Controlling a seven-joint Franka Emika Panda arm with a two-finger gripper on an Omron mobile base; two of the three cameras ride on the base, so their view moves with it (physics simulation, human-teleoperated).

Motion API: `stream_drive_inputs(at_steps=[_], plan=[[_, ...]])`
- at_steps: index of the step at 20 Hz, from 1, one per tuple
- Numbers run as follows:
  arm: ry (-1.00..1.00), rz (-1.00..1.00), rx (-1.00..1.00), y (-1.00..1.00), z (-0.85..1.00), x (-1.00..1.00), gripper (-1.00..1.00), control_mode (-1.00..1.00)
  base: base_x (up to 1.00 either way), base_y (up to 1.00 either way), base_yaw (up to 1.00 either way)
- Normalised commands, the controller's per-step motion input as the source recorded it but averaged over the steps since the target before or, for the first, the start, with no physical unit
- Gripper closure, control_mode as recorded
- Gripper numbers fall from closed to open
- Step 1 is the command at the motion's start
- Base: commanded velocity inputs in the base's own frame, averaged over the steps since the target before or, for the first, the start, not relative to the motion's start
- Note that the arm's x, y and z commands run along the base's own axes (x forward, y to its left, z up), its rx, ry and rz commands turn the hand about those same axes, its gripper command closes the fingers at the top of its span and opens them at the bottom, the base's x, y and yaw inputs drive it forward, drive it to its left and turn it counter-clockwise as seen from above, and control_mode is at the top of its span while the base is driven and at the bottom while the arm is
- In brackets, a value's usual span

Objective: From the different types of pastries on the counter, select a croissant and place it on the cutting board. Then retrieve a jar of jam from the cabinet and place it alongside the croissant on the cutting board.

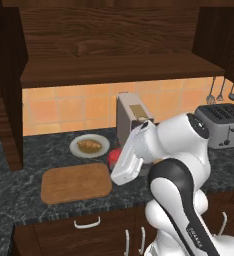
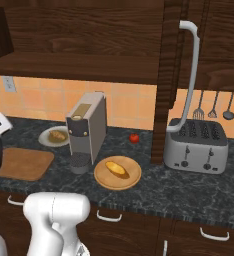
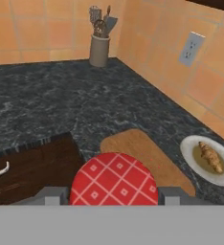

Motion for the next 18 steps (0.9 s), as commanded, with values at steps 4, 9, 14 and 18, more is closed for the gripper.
stream_drive_inputs(at_steps=[4, 9, 14, 18], plan=[[0.00, 0.01, -0.02, 0.00, -0.66, 0.00, 1.00, -1.00, 0.00, 0.00, 0.00], [0.00, 0.07, 0.01, 0.00, -0.44, 0.12, 1.00, -1.00, 0.00, 0.00, 0.00], [-0.04, 0.04, 0.02, 0.00, -0.46, 0.52, 1.00, -1.00, 0.00, 0.00, 0.00], [-0.08, 0.00, 0.00, 0.26, -0.69, 0.56, 1.00, -1.00, 0.00, 0.00, 0.00]])
